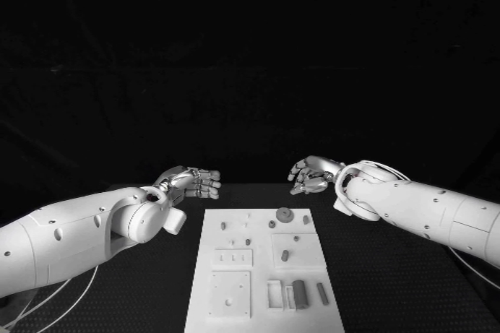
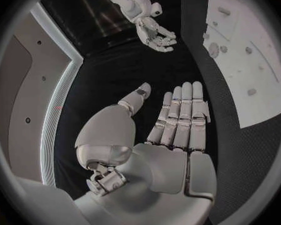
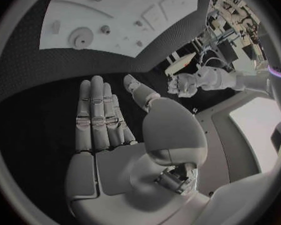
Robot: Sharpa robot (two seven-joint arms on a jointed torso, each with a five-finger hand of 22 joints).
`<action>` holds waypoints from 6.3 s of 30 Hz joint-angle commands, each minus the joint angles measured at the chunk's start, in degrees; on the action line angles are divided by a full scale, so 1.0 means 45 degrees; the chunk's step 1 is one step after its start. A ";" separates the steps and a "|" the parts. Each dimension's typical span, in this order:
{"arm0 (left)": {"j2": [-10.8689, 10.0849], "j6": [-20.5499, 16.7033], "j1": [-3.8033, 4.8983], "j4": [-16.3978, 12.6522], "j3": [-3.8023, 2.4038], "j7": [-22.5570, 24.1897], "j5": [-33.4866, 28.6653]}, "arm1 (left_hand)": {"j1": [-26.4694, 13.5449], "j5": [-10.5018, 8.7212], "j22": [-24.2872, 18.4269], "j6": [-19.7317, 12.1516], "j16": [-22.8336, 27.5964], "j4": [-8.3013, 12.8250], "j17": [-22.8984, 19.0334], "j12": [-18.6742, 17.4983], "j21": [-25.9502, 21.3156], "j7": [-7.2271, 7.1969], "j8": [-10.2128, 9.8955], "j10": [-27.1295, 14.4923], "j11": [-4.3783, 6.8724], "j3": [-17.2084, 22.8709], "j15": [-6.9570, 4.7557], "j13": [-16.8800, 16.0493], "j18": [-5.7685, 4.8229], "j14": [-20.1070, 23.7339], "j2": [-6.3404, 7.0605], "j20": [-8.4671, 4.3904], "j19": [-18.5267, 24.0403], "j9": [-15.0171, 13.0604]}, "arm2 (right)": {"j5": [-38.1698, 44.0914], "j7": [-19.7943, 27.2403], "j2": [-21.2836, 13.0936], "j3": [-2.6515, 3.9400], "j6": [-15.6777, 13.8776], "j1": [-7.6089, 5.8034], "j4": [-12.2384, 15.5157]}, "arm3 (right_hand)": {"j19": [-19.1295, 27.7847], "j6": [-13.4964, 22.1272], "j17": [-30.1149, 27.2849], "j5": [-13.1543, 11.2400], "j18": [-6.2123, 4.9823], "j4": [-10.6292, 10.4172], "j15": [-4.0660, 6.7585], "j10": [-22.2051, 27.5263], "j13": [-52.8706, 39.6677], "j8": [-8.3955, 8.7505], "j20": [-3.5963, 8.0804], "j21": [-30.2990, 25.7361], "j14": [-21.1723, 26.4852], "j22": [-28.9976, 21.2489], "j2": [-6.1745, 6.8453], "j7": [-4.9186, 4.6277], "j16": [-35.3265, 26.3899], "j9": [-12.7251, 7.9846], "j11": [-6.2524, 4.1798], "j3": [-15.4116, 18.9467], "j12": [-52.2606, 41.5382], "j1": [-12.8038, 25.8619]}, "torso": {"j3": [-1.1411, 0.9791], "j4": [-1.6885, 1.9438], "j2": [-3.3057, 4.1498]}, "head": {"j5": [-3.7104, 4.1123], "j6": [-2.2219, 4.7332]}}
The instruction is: Assemble the parts on the task board
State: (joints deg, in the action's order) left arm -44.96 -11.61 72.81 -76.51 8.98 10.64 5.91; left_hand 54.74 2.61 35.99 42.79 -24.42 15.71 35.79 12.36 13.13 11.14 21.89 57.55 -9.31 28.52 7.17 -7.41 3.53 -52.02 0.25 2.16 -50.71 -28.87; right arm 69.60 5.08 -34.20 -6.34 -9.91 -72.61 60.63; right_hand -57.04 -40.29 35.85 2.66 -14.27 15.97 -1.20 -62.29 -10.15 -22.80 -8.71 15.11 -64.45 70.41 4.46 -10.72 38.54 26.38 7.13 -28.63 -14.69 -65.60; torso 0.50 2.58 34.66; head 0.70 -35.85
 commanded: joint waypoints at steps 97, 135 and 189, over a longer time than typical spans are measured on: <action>-0.1037 0.0349 0.0293 -0.1762 -0.0086 -0.0141 0.0181 | -0.0167 0.0049 0.0062 0.0005 0.0205 -0.0088 0.0289 -0.0332 -0.0017 0.0171 -0.0359 0.0146 -0.0023 -0.0227 -0.0053 0.0048 -0.0139 -0.0182 0.0254 -0.0173 -0.0177 0.0253 | 0.7656 -0.2154 0.0940 -0.0009 -0.1173 0.1079 0.0260 | -0.3103 -0.3414 0.3584 0.0048 -0.0162 0.0177 0.1416 -0.3245 -0.2256 0.0026 0.2267 0.6170 -0.2163 0.1312 -0.0500 0.0892 0.5864 0.0969 -0.1341 -0.0258 0.0487 -0.0460 | 0.0064 0.0644 0.2322 | 0.0504 0.0110; -0.0897 0.0379 0.0329 -0.1738 -0.0091 -0.0155 0.0182 | -0.0194 0.0048 0.0071 0.0023 0.0254 -0.0106 0.0356 -0.0385 -0.0040 0.0176 -0.0396 0.0168 -0.0028 -0.0260 -0.0054 0.0055 -0.0165 -0.0190 0.0292 -0.0184 -0.0185 0.0287 | 0.8556 -0.3736 0.2409 0.0262 -0.2771 0.0781 0.0216 | -0.3283 -0.4021 0.3578 0.0048 -0.0162 0.0182 0.1608 -0.3526 -0.3061 0.0240 0.2284 0.6674 -0.2355 0.1303 -0.0330 0.1076 0.6200 0.1040 -0.1534 -0.0343 0.0343 -0.0509 | 0.0072 0.0686 0.2440 | 0.0501 0.0475; -0.0836 0.0434 0.0374 -0.1664 -0.0100 -0.0171 0.0201 | -0.0227 0.0048 0.0075 0.0027 0.0318 -0.0146 0.0424 -0.0448 -0.0079 0.0180 -0.0438 0.0177 -0.0034 -0.0283 -0.0053 0.0064 -0.0181 -0.0185 0.0333 -0.0193 -0.0171 0.0321 | 0.8544 -0.3793 0.3094 0.0225 -0.2628 0.0805 -0.0786 | -0.3237 -0.4043 0.3568 0.0047 -0.0162 0.0181 0.1602 -0.3485 -0.3192 0.0344 0.2254 0.6727 -0.2316 0.1291 -0.0303 0.1065 0.6228 0.1033 -0.1526 -0.0371 0.0395 -0.0503 | 0.0044 0.0661 0.2474 | 0.0394 0.0445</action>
State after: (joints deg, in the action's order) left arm -48.86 -10.56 74.31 -83.89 8.59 9.48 6.63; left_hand 53.72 2.61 36.28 42.78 -23.29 15.02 37.64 10.58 13.13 11.14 20.14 57.93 -9.30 27.52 6.95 -7.22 2.10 -52.62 1.26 1.44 -51.41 -27.47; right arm 107.71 -11.79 -20.33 -5.28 -21.75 -69.02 57.21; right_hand -71.35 -56.44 51.91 2.60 -12.78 16.92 5.63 -77.80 -24.49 -21.32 1.41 45.15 -74.90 74.90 3.18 -4.88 66.29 29.58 0.39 -29.98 -12.86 -67.46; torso 0.67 5.55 45.78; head 2.49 -33.79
